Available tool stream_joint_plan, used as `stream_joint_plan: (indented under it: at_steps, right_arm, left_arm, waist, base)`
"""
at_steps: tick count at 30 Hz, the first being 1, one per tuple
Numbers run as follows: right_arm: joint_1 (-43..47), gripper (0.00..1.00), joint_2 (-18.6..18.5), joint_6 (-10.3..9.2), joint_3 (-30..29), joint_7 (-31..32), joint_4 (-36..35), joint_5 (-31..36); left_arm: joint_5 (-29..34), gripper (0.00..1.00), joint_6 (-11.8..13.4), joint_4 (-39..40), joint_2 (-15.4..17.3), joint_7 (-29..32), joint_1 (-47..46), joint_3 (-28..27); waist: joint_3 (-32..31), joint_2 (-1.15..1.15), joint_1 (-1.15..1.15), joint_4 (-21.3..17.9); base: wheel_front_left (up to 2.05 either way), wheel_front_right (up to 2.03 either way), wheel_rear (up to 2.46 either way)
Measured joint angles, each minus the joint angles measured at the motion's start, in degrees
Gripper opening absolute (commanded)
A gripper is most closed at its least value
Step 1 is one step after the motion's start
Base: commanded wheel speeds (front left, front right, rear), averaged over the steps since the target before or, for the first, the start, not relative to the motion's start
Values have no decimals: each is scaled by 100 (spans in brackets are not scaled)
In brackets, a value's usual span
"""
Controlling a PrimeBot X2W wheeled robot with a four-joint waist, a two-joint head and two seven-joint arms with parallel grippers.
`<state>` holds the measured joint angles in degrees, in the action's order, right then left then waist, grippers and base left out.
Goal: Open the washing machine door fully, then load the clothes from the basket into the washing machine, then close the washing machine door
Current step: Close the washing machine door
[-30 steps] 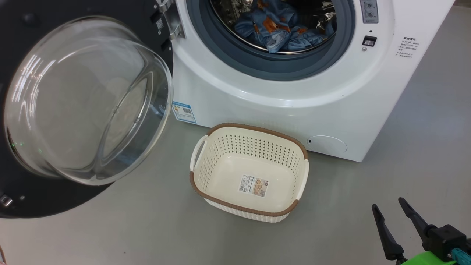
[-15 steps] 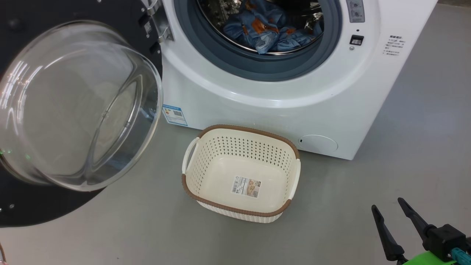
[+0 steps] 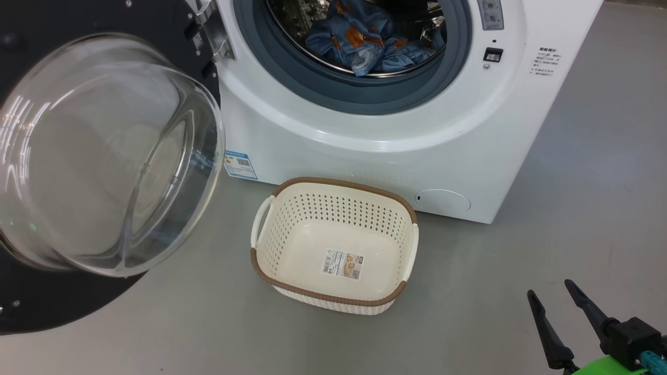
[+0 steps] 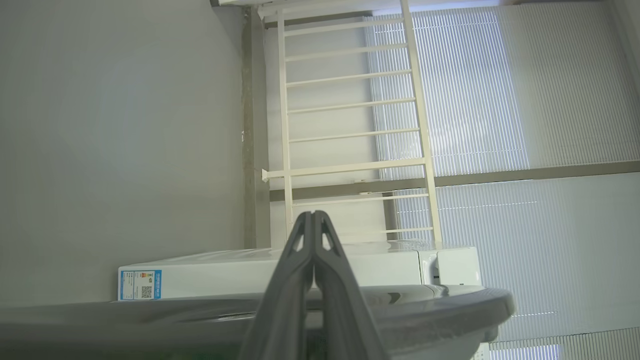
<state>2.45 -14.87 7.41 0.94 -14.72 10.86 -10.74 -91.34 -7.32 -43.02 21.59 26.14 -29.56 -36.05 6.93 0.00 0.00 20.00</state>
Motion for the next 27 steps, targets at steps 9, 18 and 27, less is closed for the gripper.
stream_joint_plan:
  at_steps: [9,18,27]
  right_arm:
    - [6,100,18,-1,16,0,4,0]
    - [24,100,20,-1,42,0,30,0]
    - [27,100,109,0,24,0,37,0]
  left_arm:
    - [36,0,0,147,-71,210,143,137]
    - [42,0,0,441,-189,599,305,274]
    - [-73,0,1,909,-401,1131,508,398]
  waist:
    - [-35,0,0,96]
    - [-100,0,0,149]
    - [-139,0,0,165]
  base:
    - [0,0,0]
    - [0,0,0]
    - [0,0,0]
